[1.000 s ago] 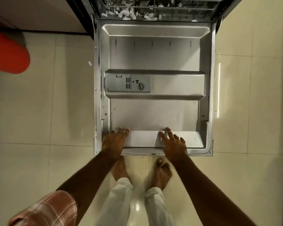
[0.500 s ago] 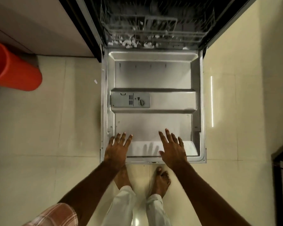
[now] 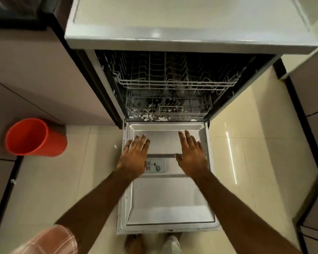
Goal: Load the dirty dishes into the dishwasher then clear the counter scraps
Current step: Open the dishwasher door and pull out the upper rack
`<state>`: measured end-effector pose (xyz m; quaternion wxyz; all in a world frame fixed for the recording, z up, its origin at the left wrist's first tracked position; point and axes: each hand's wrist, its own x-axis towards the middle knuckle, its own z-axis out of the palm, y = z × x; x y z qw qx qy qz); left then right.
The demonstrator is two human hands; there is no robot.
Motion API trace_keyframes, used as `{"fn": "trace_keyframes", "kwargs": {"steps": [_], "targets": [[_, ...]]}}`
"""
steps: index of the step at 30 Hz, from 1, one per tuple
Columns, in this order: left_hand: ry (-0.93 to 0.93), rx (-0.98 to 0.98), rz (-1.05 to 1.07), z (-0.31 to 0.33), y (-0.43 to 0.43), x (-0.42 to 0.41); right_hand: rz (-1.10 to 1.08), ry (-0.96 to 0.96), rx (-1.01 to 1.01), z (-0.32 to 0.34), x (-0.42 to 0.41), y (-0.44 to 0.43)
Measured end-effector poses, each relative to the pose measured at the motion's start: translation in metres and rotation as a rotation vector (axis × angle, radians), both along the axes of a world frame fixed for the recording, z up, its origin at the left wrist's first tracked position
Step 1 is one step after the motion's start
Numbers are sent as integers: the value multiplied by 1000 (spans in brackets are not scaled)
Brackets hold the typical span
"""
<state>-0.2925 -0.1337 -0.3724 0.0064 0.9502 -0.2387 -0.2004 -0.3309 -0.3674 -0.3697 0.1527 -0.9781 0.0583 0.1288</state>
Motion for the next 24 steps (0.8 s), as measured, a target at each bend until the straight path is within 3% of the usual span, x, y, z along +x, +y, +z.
{"fn": "trace_keyframes", "kwargs": {"steps": [10, 15, 24], "targets": [[-251, -66, 144, 79, -52, 158, 31, -334, -153, 72, 140, -84], [-125, 31, 220, 84, -61, 183, 68, -186, -165, 74, 171, -109], [-79, 95, 222, 107, -67, 153, -8, -148, -110, 82, 142, -99]]}}
